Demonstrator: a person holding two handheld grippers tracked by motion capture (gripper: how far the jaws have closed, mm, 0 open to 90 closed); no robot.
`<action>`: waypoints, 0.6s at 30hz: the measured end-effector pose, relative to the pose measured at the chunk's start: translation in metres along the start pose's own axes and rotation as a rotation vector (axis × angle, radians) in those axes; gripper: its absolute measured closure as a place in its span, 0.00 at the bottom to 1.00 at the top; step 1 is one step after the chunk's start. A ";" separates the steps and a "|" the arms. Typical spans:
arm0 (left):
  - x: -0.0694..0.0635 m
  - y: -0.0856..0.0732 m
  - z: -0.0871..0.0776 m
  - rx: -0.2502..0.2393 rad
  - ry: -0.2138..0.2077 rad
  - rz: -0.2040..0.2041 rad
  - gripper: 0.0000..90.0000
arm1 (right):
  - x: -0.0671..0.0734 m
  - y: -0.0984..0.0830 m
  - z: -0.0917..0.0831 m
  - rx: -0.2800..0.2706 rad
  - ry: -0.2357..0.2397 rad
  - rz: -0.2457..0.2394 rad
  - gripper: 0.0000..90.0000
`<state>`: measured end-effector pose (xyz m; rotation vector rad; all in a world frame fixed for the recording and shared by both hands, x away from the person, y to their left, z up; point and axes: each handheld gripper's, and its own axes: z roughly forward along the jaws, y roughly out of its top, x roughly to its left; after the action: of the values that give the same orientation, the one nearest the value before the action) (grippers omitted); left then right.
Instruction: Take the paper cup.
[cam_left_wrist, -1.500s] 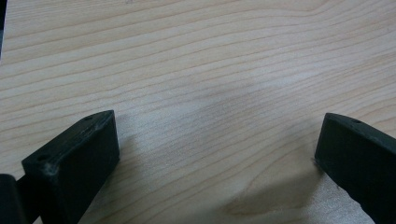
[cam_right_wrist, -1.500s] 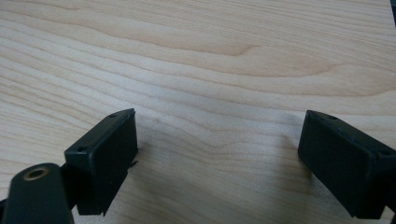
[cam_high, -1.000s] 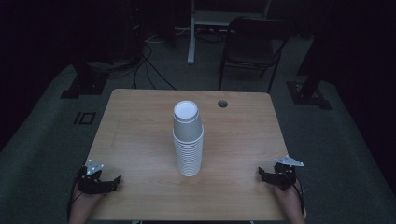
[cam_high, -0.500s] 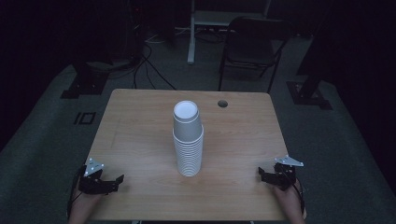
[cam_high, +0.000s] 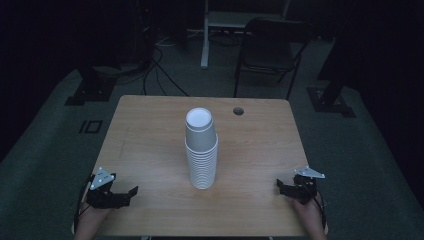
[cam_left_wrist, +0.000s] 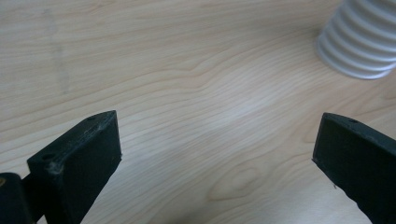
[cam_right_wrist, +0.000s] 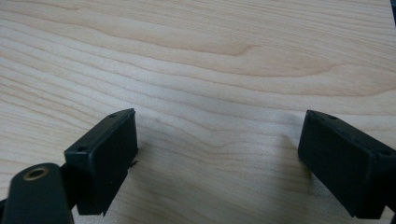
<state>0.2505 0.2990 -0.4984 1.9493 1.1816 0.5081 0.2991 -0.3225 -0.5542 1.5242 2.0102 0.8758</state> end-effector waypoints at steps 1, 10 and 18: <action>0.000 0.000 0.000 0.000 0.000 0.000 0.02 | 0.000 0.000 0.000 0.000 0.000 0.000 0.12; -0.019 0.019 -0.005 -0.043 -0.068 0.053 0.02 | 0.000 0.000 0.000 0.000 0.000 0.000 0.12; -0.034 0.038 -0.008 -0.077 -0.108 0.113 0.02 | 0.000 0.000 0.000 0.000 0.000 0.000 0.12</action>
<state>0.2501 0.2622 -0.4614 1.9599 0.9749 0.4933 0.2991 -0.3224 -0.5542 1.5238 2.0102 0.8753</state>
